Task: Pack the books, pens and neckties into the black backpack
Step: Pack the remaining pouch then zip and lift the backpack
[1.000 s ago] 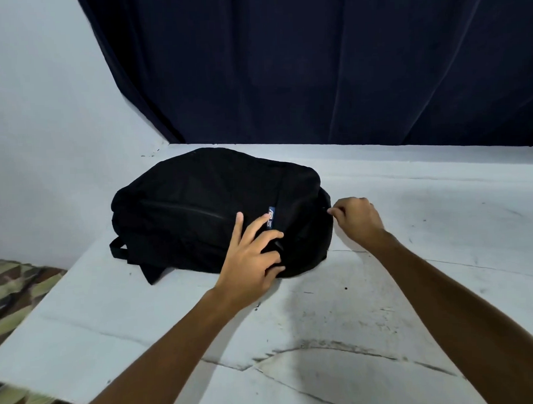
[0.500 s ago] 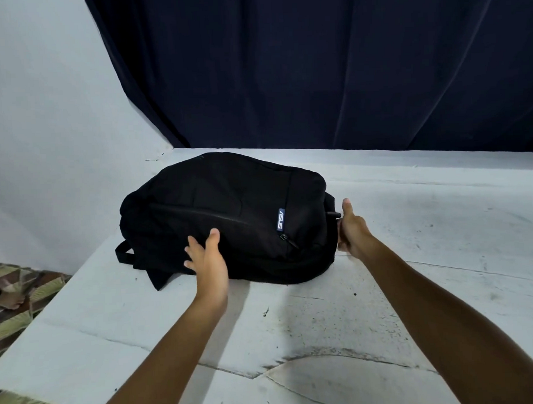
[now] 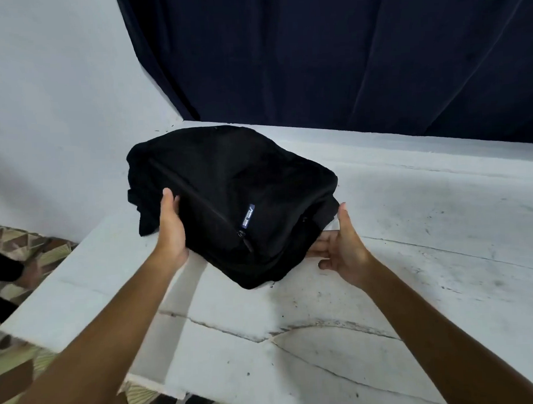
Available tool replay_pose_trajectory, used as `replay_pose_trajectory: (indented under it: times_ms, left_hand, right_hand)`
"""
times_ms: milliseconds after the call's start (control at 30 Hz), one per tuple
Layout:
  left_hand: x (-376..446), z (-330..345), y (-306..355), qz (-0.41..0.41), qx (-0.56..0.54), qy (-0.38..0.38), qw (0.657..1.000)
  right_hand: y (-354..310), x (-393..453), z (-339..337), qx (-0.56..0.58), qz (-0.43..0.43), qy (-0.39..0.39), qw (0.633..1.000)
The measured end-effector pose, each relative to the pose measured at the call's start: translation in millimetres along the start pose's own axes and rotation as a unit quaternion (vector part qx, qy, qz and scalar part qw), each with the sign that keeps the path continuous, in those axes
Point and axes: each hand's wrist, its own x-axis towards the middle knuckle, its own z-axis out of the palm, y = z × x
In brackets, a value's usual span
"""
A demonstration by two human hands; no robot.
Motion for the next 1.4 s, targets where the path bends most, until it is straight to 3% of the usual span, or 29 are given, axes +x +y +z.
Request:
replay_pose_trajectory:
  times_ms: [267,367,433,533,667,800,900,1033,1133,1333,1400]
  left_hand:
    - [-2,-52,40,-0.033,0.119,0.014,0.992]
    - [-25,-63,34,0.058,0.181,0.058,0.98]
    - [-52,-68,25,0.167,0.245,0.088,0.951]
    - [-97,-76,9,0.319,0.361,0.059,0.874]
    - [-134,-77,-7,0.433,0.463,-0.033,0.773]
    - [-144,-67,-22,0.441,0.491,-0.083,0.747]
    - [-141,-59,-27,0.438,0.509,-0.093,0.735]
    - [-130,-46,-28,0.454,0.59,-0.097,0.661]
    - [-121,-34,-30,0.471,0.632,-0.11,0.605]
    - [-111,-21,-28,0.52,0.608,-0.141,0.583]
    - [-110,-23,-25,0.528,0.596,-0.142,0.589]
  right_hand:
    - [52,-45,91,0.03,0.018,-0.132,0.991]
    - [62,-55,115,0.027,0.013,-0.133,0.991]
    - [60,-62,121,0.021,0.04,-0.099,0.994]
    - [52,-69,116,-0.1,0.045,-0.076,0.991]
    - [37,-73,112,-0.209,-0.057,-0.048,0.975]
    - [32,-59,118,-0.324,-0.142,-0.007,0.935]
    - [36,-50,120,-0.349,-0.146,-0.013,0.926]
    - [40,-53,115,-0.381,-0.168,-0.019,0.909]
    - [43,-63,107,-0.444,-0.22,-0.024,0.869]
    - [35,-75,83,-0.521,-0.324,0.018,0.79]
    - [29,-72,70,-0.542,-0.318,0.025,0.778]
